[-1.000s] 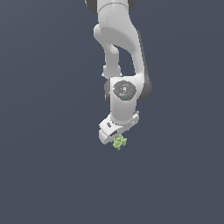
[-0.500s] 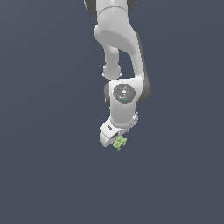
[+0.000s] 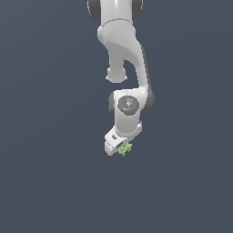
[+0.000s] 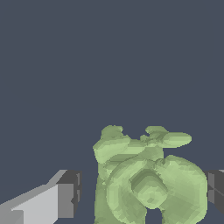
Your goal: Pick up the object and move it to a goal position.
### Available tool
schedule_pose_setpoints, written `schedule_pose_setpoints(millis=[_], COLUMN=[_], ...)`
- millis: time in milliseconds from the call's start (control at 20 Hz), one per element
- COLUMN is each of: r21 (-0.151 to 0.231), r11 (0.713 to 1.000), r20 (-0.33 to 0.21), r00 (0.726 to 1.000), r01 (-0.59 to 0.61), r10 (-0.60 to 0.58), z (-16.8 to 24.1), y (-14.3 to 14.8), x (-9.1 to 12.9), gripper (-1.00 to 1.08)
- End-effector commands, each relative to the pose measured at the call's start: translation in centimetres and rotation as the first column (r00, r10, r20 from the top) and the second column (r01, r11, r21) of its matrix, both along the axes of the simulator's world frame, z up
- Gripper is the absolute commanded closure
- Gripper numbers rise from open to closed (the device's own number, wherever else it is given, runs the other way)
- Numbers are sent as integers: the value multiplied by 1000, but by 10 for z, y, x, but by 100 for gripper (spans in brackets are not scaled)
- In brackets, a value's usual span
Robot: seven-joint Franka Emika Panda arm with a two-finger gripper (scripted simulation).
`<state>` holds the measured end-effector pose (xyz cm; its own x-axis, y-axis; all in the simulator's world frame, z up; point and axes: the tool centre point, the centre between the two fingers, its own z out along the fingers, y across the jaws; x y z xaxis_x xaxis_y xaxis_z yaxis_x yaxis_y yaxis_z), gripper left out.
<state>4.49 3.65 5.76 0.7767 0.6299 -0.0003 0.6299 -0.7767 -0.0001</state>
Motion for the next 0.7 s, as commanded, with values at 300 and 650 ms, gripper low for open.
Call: schedule_pose_setpoints(millis=[300,650], r21=[0,0], r11=[1000,1000], r20=[0,0], r00=[1000,1000], r01=[-2,-2], r10=[2,2], z=[-16,-16], y=[0,0], x=[1,1], gripper=[108,108])
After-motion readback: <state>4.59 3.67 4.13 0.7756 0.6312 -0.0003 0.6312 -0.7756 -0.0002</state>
